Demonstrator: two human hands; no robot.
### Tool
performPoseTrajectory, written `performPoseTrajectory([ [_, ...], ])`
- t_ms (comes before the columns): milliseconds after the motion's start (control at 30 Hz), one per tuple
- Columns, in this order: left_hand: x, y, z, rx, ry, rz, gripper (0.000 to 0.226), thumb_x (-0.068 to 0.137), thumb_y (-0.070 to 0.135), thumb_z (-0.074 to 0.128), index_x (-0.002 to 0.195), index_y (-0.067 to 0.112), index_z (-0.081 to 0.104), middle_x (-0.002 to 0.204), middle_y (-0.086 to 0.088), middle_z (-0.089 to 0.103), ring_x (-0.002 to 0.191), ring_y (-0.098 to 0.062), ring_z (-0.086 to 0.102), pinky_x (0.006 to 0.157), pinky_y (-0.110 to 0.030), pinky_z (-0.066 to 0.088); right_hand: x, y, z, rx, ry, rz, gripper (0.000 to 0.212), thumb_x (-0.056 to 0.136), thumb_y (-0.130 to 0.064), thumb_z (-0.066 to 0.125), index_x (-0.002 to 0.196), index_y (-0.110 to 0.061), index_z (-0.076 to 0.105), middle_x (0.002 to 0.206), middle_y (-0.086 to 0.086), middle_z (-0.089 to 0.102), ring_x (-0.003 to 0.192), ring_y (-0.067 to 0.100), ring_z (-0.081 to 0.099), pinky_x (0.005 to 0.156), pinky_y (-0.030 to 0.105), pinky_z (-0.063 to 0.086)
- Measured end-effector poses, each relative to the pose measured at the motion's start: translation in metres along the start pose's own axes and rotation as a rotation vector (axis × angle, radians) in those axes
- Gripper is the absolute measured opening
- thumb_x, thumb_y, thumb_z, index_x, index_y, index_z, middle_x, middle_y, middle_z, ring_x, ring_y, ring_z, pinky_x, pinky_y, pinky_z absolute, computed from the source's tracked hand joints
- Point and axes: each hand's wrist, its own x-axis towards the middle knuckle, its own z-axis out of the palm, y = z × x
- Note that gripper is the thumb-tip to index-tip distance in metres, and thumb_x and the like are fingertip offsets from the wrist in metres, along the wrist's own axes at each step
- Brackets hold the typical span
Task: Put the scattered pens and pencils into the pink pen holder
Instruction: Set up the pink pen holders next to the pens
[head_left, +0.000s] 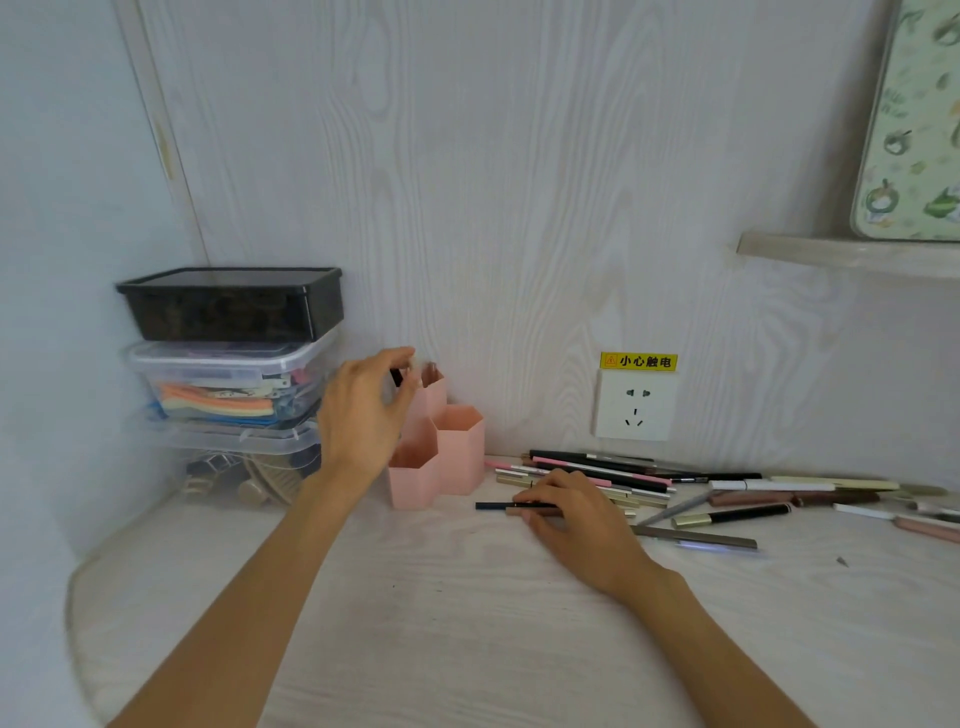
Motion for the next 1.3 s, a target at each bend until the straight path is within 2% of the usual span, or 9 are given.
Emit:
performPoseTrajectory([
  [100, -0.008, -0.005, 0.005, 0.090, -0.075, 0.074, 0.052, 0.089, 0.031, 0.059, 0.138, 0.020, 0.043, 0.140, -0.006, 0.047, 0.129, -0.027, 0.040, 0.104, -0.043, 0.033, 0.000, 0.000, 0.000, -0.030, -0.003, -0.014, 0.027, 0.091, -0.031, 0.052, 0.117, -0.027, 0.061, 0.107, -0.009, 0.058, 0.101, 0.011, 0.049, 0.084, 0.021, 0.037],
  [233, -0.049, 0.001, 0.003, -0.131, -0.008, -0.240, 0.079, 0.080, 0.044, 0.067, 0.143, 0.015, 0.030, 0.145, -0.007, 0.036, 0.131, -0.024, 0.038, 0.100, -0.040, 0.039, 0.000, -0.002, 0.001, -0.153, -0.031, -0.057, 0.032, 0.096, -0.033, 0.041, 0.124, -0.026, 0.055, 0.114, -0.005, 0.054, 0.106, 0.015, 0.046, 0.090, 0.026, 0.032],
  [367, -0.080, 0.005, 0.005, -0.040, -0.003, -0.101, 0.076, 0.073, 0.035, 0.077, 0.135, 0.011, 0.040, 0.134, -0.010, 0.047, 0.119, -0.026, 0.049, 0.090, -0.032, 0.040, 0.002, -0.007, -0.003, -0.162, -0.017, -0.060, 0.027, 0.095, -0.032, 0.043, 0.116, -0.024, 0.058, 0.112, -0.007, 0.055, 0.105, 0.013, 0.047, 0.088, 0.024, 0.030],
  [500, -0.079, -0.009, 0.009, -0.164, -0.167, -0.375, 0.079, 0.079, 0.044, 0.068, 0.142, 0.018, 0.028, 0.143, -0.003, 0.039, 0.127, -0.022, 0.041, 0.100, -0.039, 0.040, 0.001, -0.011, -0.005, -0.103, -0.033, -0.001, 0.014, 0.092, -0.027, 0.051, 0.104, -0.023, 0.057, 0.098, -0.012, 0.052, 0.090, 0.007, 0.042, 0.077, 0.019, 0.026],
  [633, -0.081, -0.020, 0.012, -0.415, -0.225, -0.422, 0.043, 0.080, 0.028, 0.069, 0.119, 0.030, 0.051, 0.122, 0.007, 0.050, 0.111, -0.018, 0.054, 0.090, -0.041, 0.050, 0.003, -0.013, -0.007, 0.042, -0.072, 0.094, 0.024, 0.087, -0.022, 0.060, 0.111, -0.021, 0.059, 0.091, -0.008, 0.053, 0.084, 0.011, 0.048, 0.077, 0.023, 0.039],
  [900, -0.081, -0.018, 0.005, -0.506, -0.151, -0.535, 0.057, 0.071, 0.027, 0.078, 0.120, 0.027, 0.049, 0.112, 0.010, 0.055, 0.101, -0.014, 0.056, 0.087, -0.040, 0.051, 0.038, -0.020, -0.024, 0.130, -0.485, 0.259, 0.017, 0.086, -0.009, 0.058, 0.097, -0.013, 0.070, 0.076, -0.007, 0.060, 0.067, 0.004, 0.050, 0.060, 0.009, 0.038],
  [967, -0.081, -0.017, 0.003, -0.497, -0.161, -0.543, 0.053, 0.072, 0.030, 0.077, 0.117, 0.031, 0.048, 0.109, 0.012, 0.054, 0.102, -0.015, 0.057, 0.088, -0.041, 0.051, 0.048, -0.024, -0.032, 0.138, -0.539, 0.282, 0.018, 0.083, -0.008, 0.062, 0.099, -0.009, 0.071, 0.080, -0.002, 0.064, 0.072, 0.007, 0.055, 0.066, 0.010, 0.042],
  [1167, -0.084, -0.017, 0.005, -0.406, -0.166, -0.503, 0.057, 0.075, 0.035, 0.073, 0.124, 0.030, 0.045, 0.120, 0.008, 0.055, 0.107, -0.017, 0.055, 0.088, -0.038, 0.049, 0.050, -0.017, -0.048, 0.108, -0.333, 0.281, 0.013, 0.079, -0.013, 0.070, 0.091, -0.013, 0.074, 0.087, -0.006, 0.068, 0.082, 0.008, 0.060, 0.078, 0.019, 0.044],
  [1300, -0.082, -0.015, 0.005, -0.411, -0.180, -0.499, 0.056, 0.076, 0.033, 0.072, 0.125, 0.027, 0.045, 0.121, 0.005, 0.054, 0.106, -0.016, 0.054, 0.083, -0.031, 0.043, 0.048, -0.026, -0.059, 0.240, 0.164, 0.240, 0.011, 0.084, -0.016, 0.065, 0.094, -0.019, 0.069, 0.082, -0.009, 0.065, 0.075, 0.010, 0.059, 0.064, 0.008, 0.044],
])
